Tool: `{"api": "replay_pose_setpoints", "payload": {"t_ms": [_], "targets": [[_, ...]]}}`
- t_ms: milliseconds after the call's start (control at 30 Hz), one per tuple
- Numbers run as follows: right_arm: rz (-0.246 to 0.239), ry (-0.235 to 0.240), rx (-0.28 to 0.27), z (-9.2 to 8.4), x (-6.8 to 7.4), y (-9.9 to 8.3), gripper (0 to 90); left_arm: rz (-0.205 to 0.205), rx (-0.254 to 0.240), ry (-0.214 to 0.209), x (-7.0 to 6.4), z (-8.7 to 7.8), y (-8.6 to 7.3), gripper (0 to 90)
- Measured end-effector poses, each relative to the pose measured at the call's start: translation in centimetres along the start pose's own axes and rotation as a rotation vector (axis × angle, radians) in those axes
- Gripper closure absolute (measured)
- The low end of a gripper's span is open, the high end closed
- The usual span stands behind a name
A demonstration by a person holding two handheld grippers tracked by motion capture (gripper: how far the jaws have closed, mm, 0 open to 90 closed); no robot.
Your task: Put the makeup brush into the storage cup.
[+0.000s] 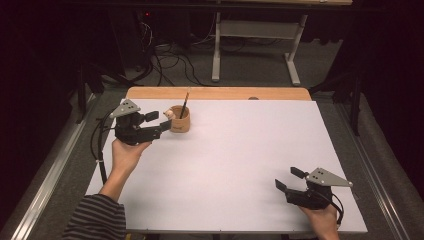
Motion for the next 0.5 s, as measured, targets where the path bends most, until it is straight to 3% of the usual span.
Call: {"api": "replay_pose_setpoints", "payload": {"t_ms": [500], "targets": [[0.006,-0.004,0.000,-0.1,-0.1,0.0,28.6,0.026,-0.023,-0.013,-1.1,-1.9,0.2,37.0]]}}
Point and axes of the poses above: each handheld gripper's, and its own axes: z roughly forward along the jaws, y roughly out of its top, x roughly to its left, the point moved 6 cm from there along z, roughly forward along the jaws
